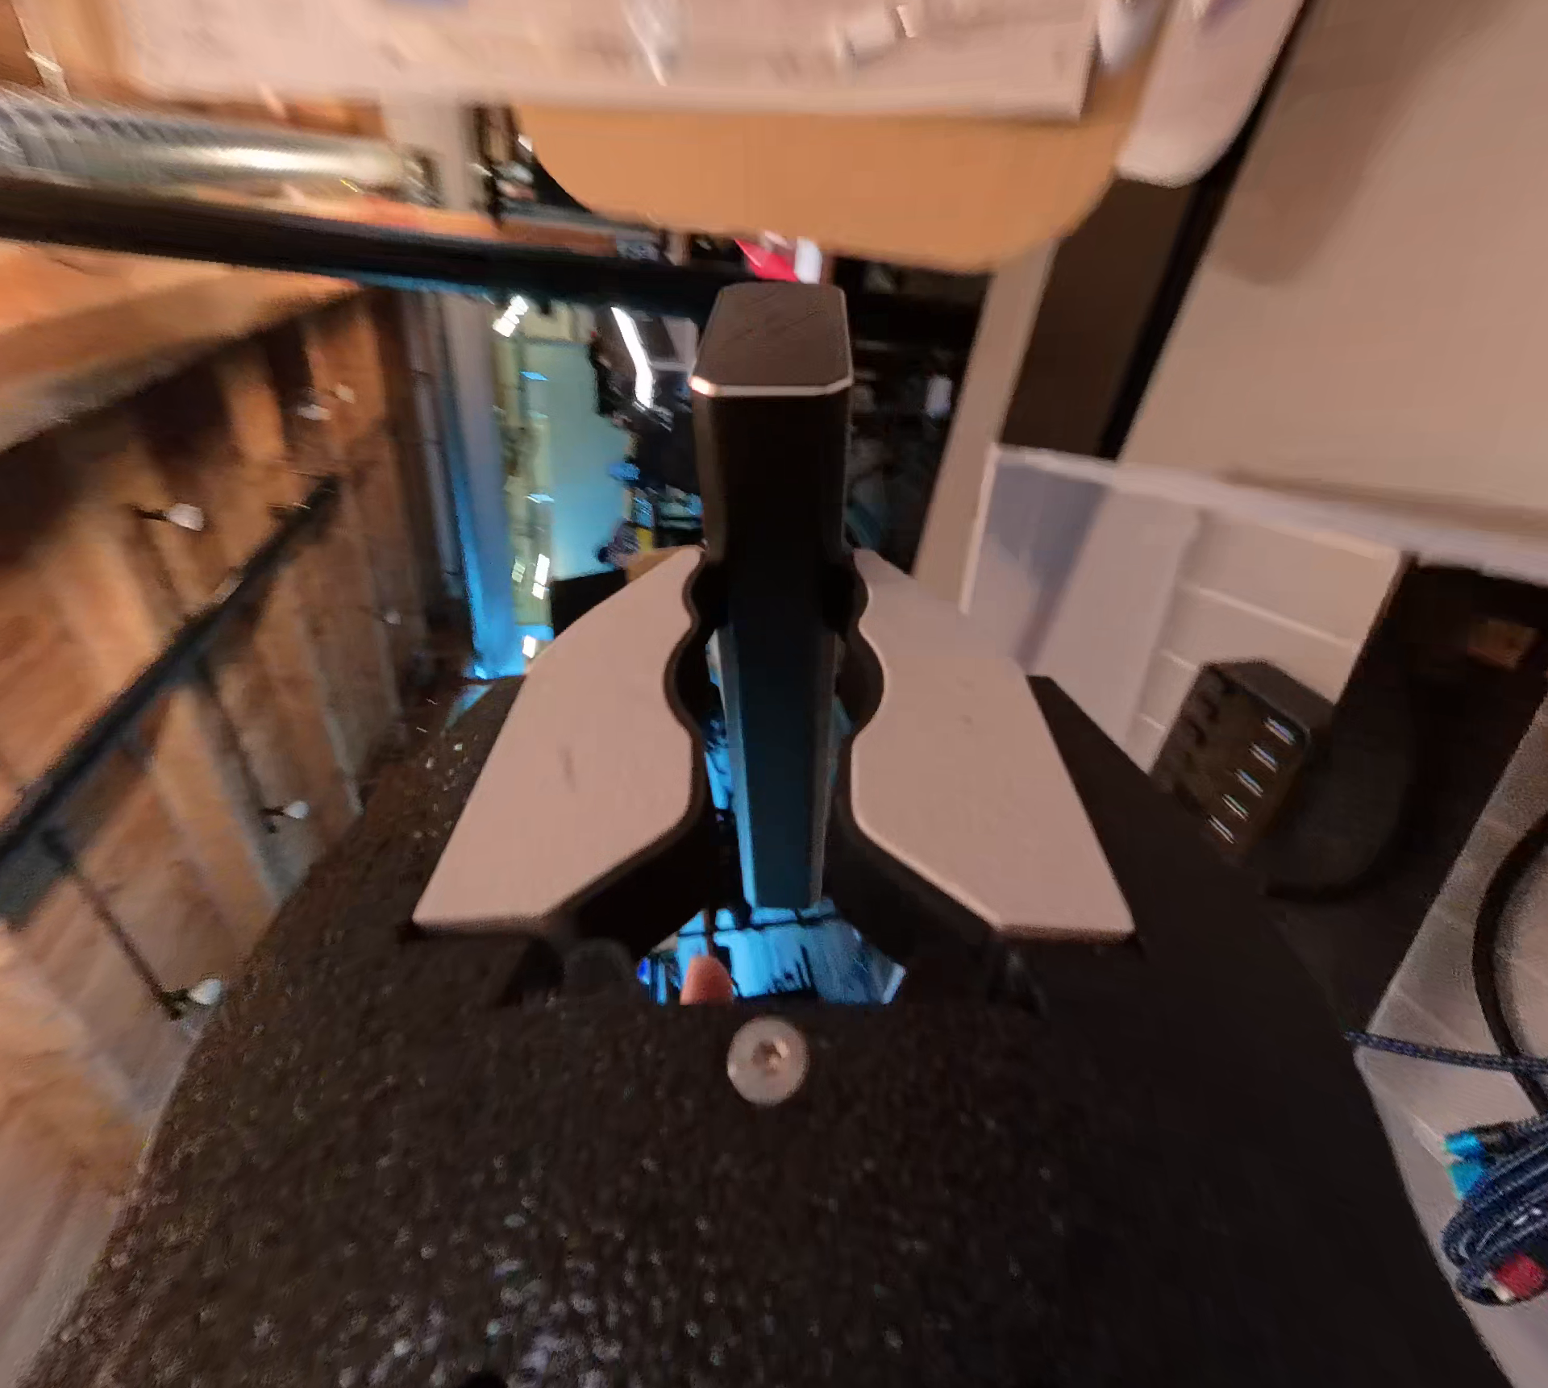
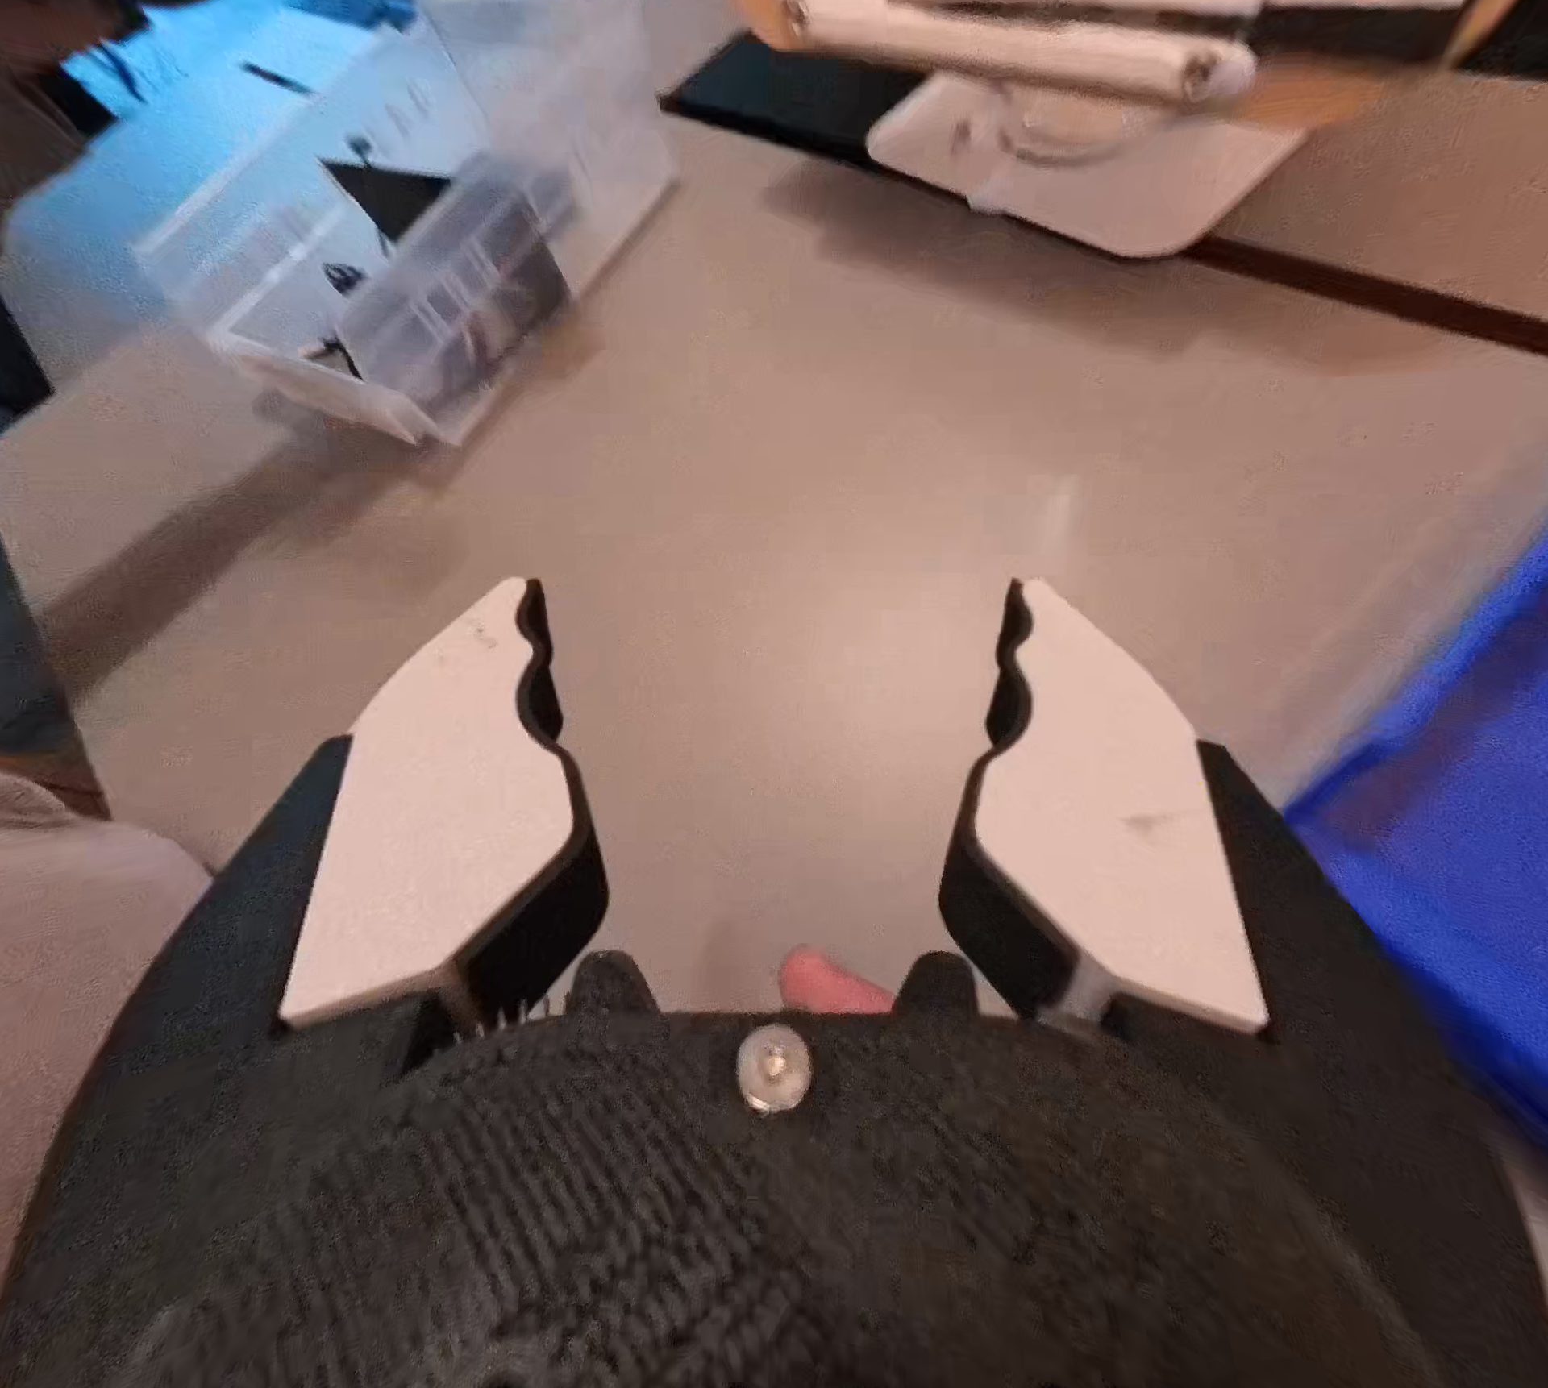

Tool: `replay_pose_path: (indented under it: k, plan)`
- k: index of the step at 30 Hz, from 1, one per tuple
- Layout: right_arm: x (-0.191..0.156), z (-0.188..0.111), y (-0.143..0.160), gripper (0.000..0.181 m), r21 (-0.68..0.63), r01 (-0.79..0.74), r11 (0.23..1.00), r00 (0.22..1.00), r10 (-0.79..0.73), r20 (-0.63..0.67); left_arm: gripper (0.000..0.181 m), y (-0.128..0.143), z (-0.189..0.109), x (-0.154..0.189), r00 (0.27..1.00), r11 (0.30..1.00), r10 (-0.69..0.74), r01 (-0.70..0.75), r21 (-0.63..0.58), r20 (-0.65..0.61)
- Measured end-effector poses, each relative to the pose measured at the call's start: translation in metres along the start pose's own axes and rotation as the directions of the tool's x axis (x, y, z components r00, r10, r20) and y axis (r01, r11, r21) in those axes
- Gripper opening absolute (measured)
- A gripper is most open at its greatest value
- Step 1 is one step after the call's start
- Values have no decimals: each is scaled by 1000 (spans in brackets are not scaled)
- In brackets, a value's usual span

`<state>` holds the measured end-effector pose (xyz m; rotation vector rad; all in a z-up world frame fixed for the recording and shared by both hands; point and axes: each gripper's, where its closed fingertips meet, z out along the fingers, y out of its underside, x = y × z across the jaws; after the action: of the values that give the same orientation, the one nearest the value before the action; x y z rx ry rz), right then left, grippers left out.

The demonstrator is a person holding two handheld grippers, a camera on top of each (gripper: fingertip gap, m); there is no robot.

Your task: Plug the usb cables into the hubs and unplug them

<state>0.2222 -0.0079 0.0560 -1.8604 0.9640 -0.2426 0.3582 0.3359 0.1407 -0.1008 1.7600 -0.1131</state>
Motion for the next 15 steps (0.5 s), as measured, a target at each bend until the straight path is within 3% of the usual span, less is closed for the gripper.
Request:
replay_pose_path:
  k: [1, 4, 7, 11, 14, 15]
  plan:
    - [-9, 6, -20, 105, 53, 3, 999, 1000, -4, 30, 27, -19, -13, -9, 1000, 1000, 0, -1, 28, 30]
    - [-47, 22, -84, 110, 254, 45, 966, 991, -76, 114, 27, -83, -49, -15, 998, 988, -54, 47, 150, 44]
    - [-83, 35, -124, 113, 396, 178, 901, 960, -247, 131, 27, -146, -81, -2, 992, 950, -128, 121, 289, 3]
    - [-105, 39, -131, 105, 432, 241, 869, 925, -340, 169, 27, -202, -107, 24, 992, 913, -121, 126, 388, -38]
    - [-112, 35, -115, 73, 392, 261, 882, 899, -370, 235, 27, -222, -116, 40, 988, 898, -140, 155, 411, -66]
    - [-112, 33, -109, 71, 384, 264, 885, 895, -373, 244, 27, -225, -117, 44, 987, 899, -146, 162, 408, -70]
